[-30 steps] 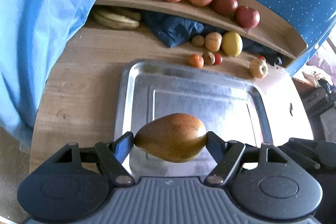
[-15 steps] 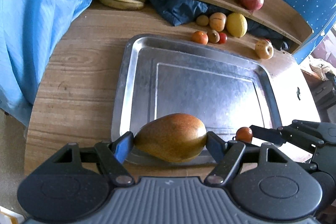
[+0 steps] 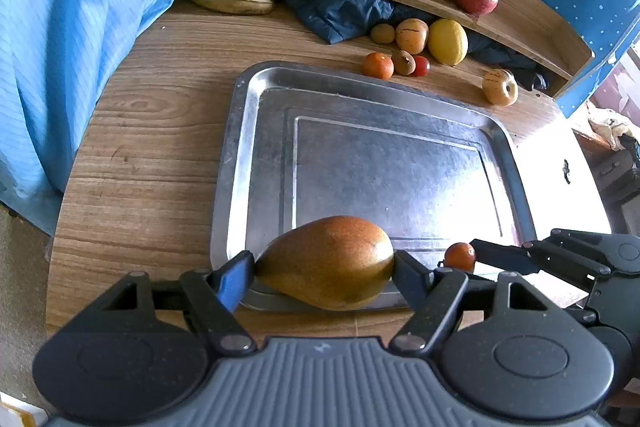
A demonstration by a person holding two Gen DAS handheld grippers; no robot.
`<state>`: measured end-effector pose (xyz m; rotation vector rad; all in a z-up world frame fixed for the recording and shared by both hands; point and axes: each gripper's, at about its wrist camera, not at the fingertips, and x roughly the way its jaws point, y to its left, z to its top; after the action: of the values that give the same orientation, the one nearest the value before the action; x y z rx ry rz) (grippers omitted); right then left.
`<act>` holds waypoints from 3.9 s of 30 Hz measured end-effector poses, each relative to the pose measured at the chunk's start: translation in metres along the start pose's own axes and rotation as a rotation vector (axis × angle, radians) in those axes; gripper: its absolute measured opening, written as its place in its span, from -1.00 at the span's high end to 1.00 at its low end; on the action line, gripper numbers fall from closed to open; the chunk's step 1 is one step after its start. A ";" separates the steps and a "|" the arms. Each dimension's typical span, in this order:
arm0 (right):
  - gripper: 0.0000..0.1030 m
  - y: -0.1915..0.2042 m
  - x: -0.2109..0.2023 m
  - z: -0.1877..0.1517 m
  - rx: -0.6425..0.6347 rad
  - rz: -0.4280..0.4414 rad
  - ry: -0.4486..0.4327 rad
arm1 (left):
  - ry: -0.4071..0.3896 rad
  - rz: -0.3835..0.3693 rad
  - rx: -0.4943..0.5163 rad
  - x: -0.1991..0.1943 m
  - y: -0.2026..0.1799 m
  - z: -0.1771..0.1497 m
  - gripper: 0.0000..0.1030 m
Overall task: Organize fruits
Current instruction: 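Carry the pear and orange onto the tray and open both tools, then reach the left tool to another orange while the right tool reaches a cherry tomato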
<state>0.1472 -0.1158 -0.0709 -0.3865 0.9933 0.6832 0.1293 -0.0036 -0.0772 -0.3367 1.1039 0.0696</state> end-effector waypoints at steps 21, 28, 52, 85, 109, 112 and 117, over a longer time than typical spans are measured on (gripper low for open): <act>-0.87 -0.021 -0.054 -0.029 0.101 -0.045 -0.085 | -0.129 -0.026 0.182 -0.044 -0.039 -0.016 -0.99; -0.99 -0.030 -0.070 -0.049 0.182 -0.058 -0.053 | -0.089 0.007 0.229 -0.052 -0.039 -0.040 -0.99; -0.99 -0.068 -0.044 -0.040 0.313 -0.078 0.058 | 0.001 0.202 0.326 -0.031 -0.032 -0.014 -0.99; -0.99 -0.092 0.021 0.059 0.177 -0.305 -0.069 | -0.038 0.049 0.350 0.063 -0.047 0.159 -0.99; -0.44 -0.121 0.087 0.100 -0.038 -0.243 -0.042 | 0.095 -0.033 0.309 0.121 -0.046 0.189 -0.63; -0.32 -0.121 0.094 0.104 -0.054 -0.225 -0.041 | 0.101 -0.044 0.312 0.122 -0.047 0.189 -0.52; -0.02 -0.119 0.104 0.111 -0.079 -0.205 -0.041 | 0.106 -0.068 0.315 0.124 -0.049 0.190 -0.15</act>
<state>0.3364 -0.1021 -0.1052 -0.5343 0.8758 0.5432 0.3604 -0.0071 -0.0986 -0.0960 1.1870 -0.1831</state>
